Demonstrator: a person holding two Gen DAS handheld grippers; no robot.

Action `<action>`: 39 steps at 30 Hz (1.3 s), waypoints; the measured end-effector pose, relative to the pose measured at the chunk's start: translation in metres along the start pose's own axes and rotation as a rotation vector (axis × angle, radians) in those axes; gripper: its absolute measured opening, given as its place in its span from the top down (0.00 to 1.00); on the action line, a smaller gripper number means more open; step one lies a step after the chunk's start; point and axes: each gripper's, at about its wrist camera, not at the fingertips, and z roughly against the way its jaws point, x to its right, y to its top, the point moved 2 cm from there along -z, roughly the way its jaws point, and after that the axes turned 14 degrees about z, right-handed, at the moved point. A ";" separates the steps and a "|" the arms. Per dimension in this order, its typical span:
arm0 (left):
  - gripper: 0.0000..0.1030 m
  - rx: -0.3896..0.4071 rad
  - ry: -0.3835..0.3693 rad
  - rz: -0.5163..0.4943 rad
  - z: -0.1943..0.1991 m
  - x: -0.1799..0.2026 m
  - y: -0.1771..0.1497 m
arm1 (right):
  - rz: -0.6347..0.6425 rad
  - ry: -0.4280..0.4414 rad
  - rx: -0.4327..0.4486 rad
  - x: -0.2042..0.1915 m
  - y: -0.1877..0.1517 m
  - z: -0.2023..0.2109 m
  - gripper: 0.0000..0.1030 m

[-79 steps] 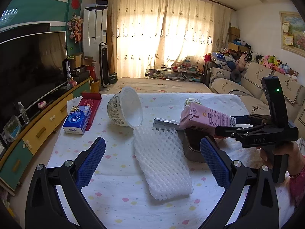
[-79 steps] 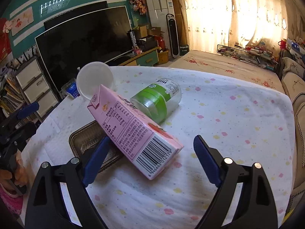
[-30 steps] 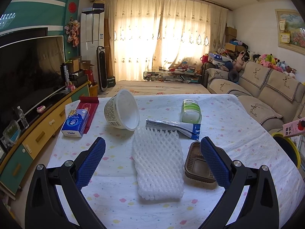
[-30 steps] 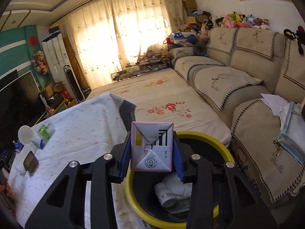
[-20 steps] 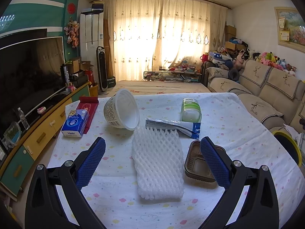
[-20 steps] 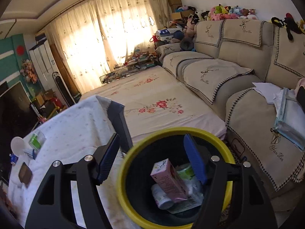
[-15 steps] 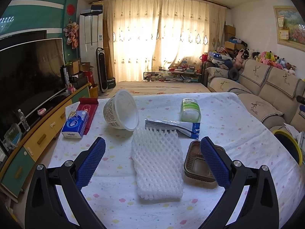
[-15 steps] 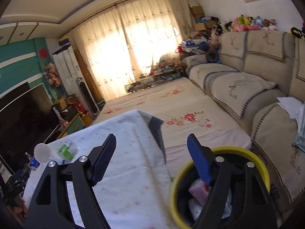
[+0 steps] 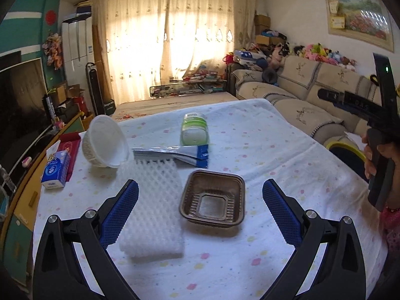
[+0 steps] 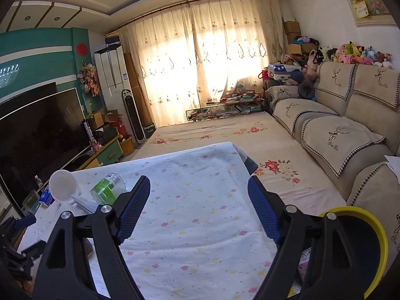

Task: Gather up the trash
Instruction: 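Grasp the brown plastic tray by its rim with the left tool, then carry the brown tray over the yellow bin and open the left tool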

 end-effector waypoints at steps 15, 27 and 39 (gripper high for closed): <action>0.68 -0.250 0.024 -0.090 -0.074 0.045 -0.009 | -0.026 0.024 0.007 0.006 0.000 0.001 0.22; 0.95 -0.247 0.019 -0.114 -0.061 0.072 -0.005 | -0.067 -0.041 0.032 0.020 0.003 0.011 0.22; 0.95 -0.210 -0.124 -0.243 -0.039 0.172 0.011 | -0.051 -0.207 0.012 0.085 -0.031 0.107 0.19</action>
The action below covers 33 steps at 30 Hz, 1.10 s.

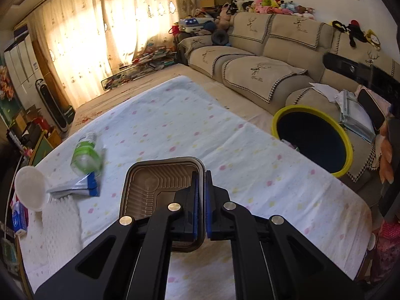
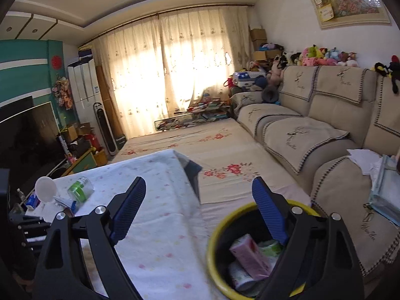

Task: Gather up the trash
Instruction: 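Carry the brown tray over the yellow bin and open the left tool, then move the right tool to the clear jar with green label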

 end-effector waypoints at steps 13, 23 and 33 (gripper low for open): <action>0.95 -0.045 -0.202 -0.195 -0.043 0.157 0.031 | -0.187 -0.308 -0.133 0.152 -0.107 0.077 0.19; 0.94 -0.157 -0.255 -0.237 -0.109 0.227 0.044 | -0.199 -0.351 -0.123 0.173 -0.111 0.083 0.19; 0.23 -0.140 -0.271 -0.120 -0.115 0.208 0.049 | -0.194 -0.350 -0.142 0.164 -0.109 0.079 0.19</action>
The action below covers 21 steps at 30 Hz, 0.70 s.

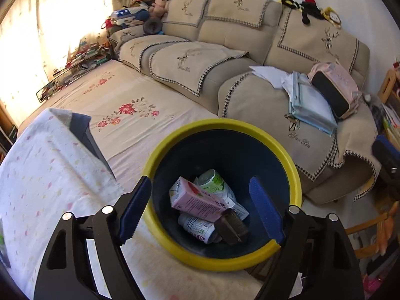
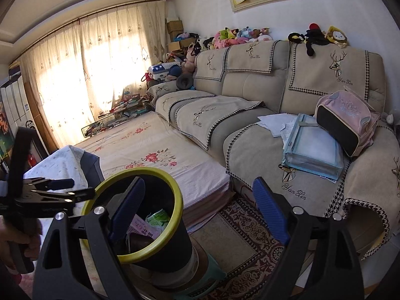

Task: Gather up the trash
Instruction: 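Move the right tool to the clear jar with green label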

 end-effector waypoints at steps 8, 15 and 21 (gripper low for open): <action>0.15 0.245 0.032 0.193 0.119 -0.098 -0.040 | 0.053 0.152 -0.019 -0.054 0.007 -0.013 0.19; 0.14 0.478 0.244 0.338 0.226 -0.202 -0.099 | 0.102 0.393 0.018 -0.147 0.041 -0.020 0.19; 0.11 0.640 0.478 0.437 0.303 -0.290 -0.158 | 0.159 0.558 0.073 -0.247 0.076 -0.015 0.19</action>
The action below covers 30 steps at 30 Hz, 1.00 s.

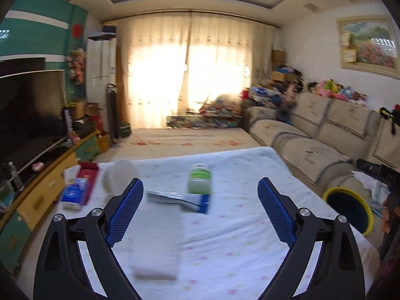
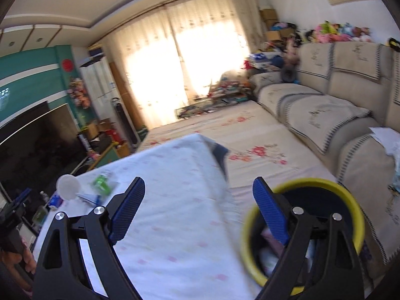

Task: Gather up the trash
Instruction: 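Move the right tool to the clear jar with green label, then grasp the clear green-labelled jar with the right tool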

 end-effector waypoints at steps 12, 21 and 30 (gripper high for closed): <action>0.11 0.022 0.208 0.282 0.000 -0.137 -0.004 | 0.204 0.157 -0.097 -0.151 0.037 -0.101 0.18; 0.10 0.019 0.181 0.269 0.006 -0.118 -0.006 | 0.243 0.203 -0.221 -0.219 0.028 -0.171 0.18; 0.10 0.018 0.179 0.274 0.006 -0.117 -0.009 | 0.254 0.130 -0.305 -0.262 0.026 -0.229 0.18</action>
